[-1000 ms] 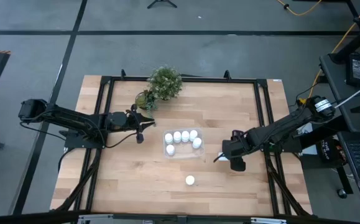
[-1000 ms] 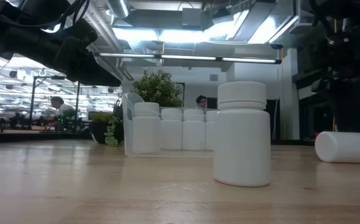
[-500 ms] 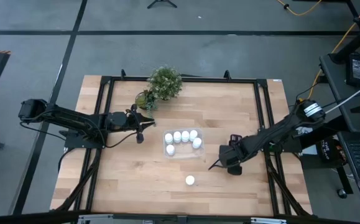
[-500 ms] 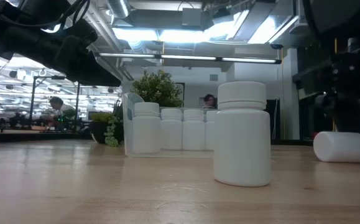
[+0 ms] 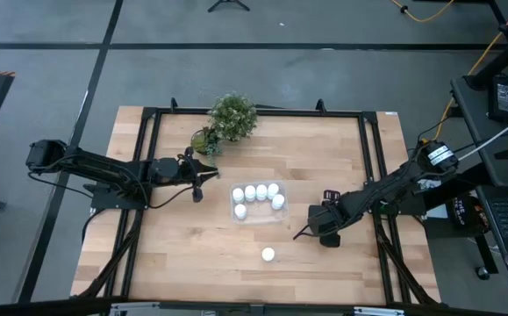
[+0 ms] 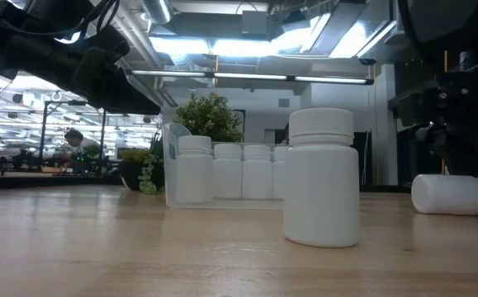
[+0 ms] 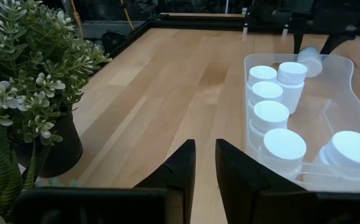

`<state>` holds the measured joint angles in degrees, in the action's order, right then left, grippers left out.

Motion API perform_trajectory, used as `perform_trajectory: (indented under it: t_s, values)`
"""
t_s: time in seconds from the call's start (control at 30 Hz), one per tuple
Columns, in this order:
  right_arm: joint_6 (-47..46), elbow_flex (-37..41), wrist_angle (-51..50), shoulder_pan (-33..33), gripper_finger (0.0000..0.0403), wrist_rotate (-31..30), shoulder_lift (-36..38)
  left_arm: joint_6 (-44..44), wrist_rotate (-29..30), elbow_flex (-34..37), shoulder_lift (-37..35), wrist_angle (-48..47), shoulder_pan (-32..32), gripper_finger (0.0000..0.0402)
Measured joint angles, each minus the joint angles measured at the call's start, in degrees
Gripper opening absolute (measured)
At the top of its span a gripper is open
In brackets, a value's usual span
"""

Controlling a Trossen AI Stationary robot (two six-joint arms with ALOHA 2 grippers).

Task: Pick and place pill bottles into a basket
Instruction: Put the right pill bottle into the bin

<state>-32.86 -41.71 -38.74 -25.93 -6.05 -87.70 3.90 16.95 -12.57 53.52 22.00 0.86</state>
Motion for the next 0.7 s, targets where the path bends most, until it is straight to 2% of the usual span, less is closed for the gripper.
perform_trajectory:
  t_s: [0.17, 0.3, 0.47, 0.7]
  values:
    - [0.03, 0.0, 0.0, -0.04, 0.0153, 0.39, 0.21, -0.02, -0.05, 0.0, 0.0, 0.0, -0.02, 0.0057]
    - [0.07, -0.84, -1.18, 0.0, 0.0153, 3.2, 0.31, -0.04, -0.09, 0.01, 0.0, 0.0, 0.0, 0.0057]
    - [0.47, -5.55, -7.02, -0.04, 0.0153, 3.07, 0.31, -0.15, -0.08, 0.0, 0.0, 0.0, 0.0, 0.0057]
    - [3.16, -14.74, -16.94, 0.0, 0.0155, -1.63, 0.31, -0.16, -0.09, 0.01, 0.0, 0.0, -0.02, 0.0057]
